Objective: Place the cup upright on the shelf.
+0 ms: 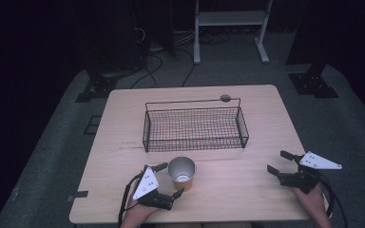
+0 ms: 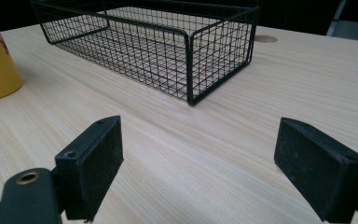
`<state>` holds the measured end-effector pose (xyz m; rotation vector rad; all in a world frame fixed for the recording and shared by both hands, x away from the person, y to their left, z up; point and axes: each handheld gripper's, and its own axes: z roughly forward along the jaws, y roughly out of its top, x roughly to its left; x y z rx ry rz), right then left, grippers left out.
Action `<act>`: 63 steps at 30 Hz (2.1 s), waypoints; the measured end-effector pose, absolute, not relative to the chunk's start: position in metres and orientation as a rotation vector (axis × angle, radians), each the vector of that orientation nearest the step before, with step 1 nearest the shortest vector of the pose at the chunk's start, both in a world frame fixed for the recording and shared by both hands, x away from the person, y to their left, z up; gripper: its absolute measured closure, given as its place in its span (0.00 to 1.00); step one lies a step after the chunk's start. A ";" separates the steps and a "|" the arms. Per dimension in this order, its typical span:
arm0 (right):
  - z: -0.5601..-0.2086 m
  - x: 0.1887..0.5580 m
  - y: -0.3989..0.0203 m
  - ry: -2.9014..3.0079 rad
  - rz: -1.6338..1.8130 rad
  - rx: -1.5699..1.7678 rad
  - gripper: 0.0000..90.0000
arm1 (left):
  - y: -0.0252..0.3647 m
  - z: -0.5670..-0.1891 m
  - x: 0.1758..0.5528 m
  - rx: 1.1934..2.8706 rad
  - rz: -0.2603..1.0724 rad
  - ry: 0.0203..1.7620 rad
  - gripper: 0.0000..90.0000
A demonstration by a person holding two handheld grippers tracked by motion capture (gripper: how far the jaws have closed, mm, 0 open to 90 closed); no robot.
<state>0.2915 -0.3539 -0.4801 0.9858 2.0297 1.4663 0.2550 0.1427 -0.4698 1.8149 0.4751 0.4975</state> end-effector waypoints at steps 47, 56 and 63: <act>-0.480 0.292 -0.354 2.032 1.469 0.985 0.16 | 0.115 -0.427 0.301 1.731 0.428 0.482 0.15; -0.480 0.292 -0.354 2.032 1.473 0.986 0.16 | 0.110 -0.399 0.325 1.717 0.459 0.477 0.15; -0.480 0.292 -0.355 2.030 1.478 0.988 0.16 | 0.103 -0.379 0.351 1.725 0.456 0.470 0.15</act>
